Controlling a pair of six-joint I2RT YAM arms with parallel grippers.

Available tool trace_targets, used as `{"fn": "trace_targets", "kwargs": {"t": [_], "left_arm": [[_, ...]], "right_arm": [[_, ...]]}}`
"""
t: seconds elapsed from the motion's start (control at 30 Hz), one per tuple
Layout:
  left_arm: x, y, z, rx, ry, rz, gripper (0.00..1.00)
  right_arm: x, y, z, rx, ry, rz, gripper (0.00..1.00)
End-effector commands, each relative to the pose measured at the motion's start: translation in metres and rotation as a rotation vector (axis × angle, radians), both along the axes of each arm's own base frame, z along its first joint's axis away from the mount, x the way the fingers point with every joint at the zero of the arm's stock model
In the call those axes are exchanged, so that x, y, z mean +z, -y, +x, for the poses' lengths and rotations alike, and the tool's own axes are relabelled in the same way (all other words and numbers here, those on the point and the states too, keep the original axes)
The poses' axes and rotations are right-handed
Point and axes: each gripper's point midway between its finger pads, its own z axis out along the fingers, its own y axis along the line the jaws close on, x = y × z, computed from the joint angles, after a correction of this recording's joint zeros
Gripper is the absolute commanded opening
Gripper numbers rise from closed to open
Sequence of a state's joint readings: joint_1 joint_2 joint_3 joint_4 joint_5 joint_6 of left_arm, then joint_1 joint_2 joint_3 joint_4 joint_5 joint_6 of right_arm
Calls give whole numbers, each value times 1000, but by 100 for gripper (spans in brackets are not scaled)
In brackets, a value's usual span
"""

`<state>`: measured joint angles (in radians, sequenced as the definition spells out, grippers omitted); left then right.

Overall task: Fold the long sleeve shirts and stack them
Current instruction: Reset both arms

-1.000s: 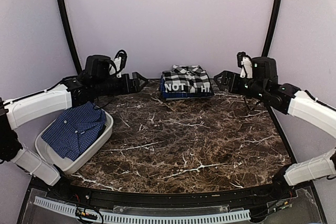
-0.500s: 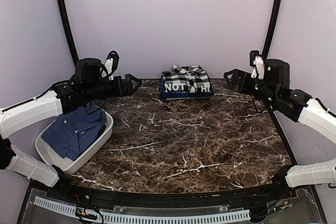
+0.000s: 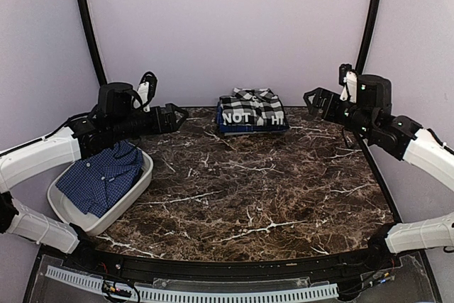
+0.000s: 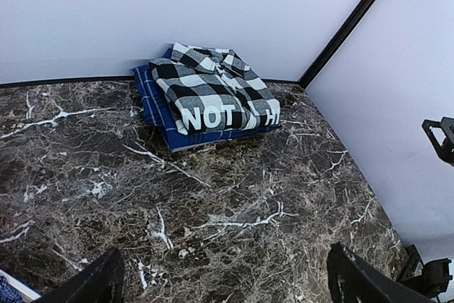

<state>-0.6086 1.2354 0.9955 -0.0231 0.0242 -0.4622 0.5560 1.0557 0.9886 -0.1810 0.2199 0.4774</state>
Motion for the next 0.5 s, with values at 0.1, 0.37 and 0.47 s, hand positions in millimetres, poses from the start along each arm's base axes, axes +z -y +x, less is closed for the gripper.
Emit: {"fn": "trace_targets", "kwargs": {"t": [0.1, 0.37, 0.47], "left_arm": [[13, -7, 0, 15, 46, -10, 98], [17, -6, 1, 14, 63, -22, 98], [17, -6, 1, 15, 63, -22, 99]], "right_arm": [[16, -3, 0, 7, 31, 24, 99], [16, -1, -3, 8, 46, 28, 99], [15, 0, -3, 5, 44, 27, 99]]}}
